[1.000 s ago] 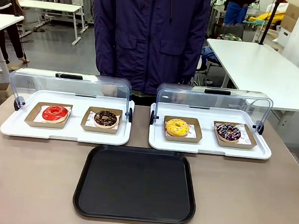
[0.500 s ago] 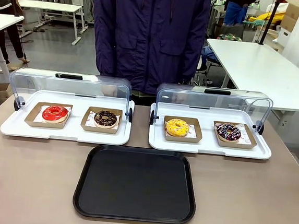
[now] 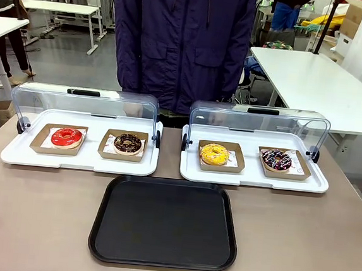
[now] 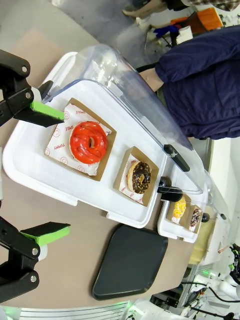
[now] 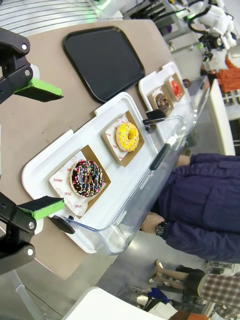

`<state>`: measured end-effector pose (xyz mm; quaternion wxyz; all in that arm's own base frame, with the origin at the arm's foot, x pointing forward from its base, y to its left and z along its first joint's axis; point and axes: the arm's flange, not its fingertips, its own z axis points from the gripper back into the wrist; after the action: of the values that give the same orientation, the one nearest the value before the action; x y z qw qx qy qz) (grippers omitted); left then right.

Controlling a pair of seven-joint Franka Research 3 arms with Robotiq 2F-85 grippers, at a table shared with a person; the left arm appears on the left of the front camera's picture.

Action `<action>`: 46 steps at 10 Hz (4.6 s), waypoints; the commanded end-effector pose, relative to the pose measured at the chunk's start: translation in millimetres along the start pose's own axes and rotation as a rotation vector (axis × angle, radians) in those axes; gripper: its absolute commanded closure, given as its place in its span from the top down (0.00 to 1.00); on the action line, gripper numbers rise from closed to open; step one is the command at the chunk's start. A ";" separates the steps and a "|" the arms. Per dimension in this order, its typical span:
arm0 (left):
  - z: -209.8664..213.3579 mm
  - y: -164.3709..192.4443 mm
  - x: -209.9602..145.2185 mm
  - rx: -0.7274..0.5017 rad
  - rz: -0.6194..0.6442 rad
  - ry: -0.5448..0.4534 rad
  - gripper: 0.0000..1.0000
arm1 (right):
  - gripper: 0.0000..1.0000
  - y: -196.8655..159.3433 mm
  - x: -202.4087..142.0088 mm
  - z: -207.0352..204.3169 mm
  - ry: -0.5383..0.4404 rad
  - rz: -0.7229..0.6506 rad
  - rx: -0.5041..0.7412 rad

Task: Move the third donut from the left to the tray.
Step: Pick up the Paper togo box containing the Donut indicated by the person and place it on the Handle tray.

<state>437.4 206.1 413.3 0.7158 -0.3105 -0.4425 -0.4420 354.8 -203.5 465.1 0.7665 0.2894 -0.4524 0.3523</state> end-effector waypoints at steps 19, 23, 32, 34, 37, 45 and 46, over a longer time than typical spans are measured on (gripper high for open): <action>1.4 0.1 2.0 -0.005 0.006 0.012 1.00 | 1.00 0.2 1.5 -1.0 -0.012 0.000 0.001; 1.4 0.1 2.0 -0.005 0.006 0.012 1.00 | 1.00 0.2 1.5 -1.0 -0.012 0.000 0.001; 1.4 0.1 2.0 -0.005 0.006 0.012 1.00 | 1.00 0.2 1.5 -1.0 -0.012 0.000 0.001; 1.4 0.1 2.0 -0.005 0.006 0.012 1.00 | 1.00 0.2 1.5 -1.0 -0.012 0.000 0.001; 1.4 0.1 2.0 -0.005 0.006 0.012 1.00 | 1.00 0.2 1.5 -1.0 -0.012 0.000 0.001; 1.4 0.1 2.0 -0.005 0.006 0.012 1.00 | 1.00 0.2 1.5 -1.0 -0.012 0.000 0.001; 1.4 0.1 2.0 -0.005 0.006 0.012 1.00 | 1.00 0.2 1.5 -1.0 -0.012 0.000 0.001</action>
<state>437.4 206.2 413.3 0.7159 -0.3105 -0.4425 -0.4420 354.5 -203.6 465.0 0.7663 0.2902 -0.4522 0.3522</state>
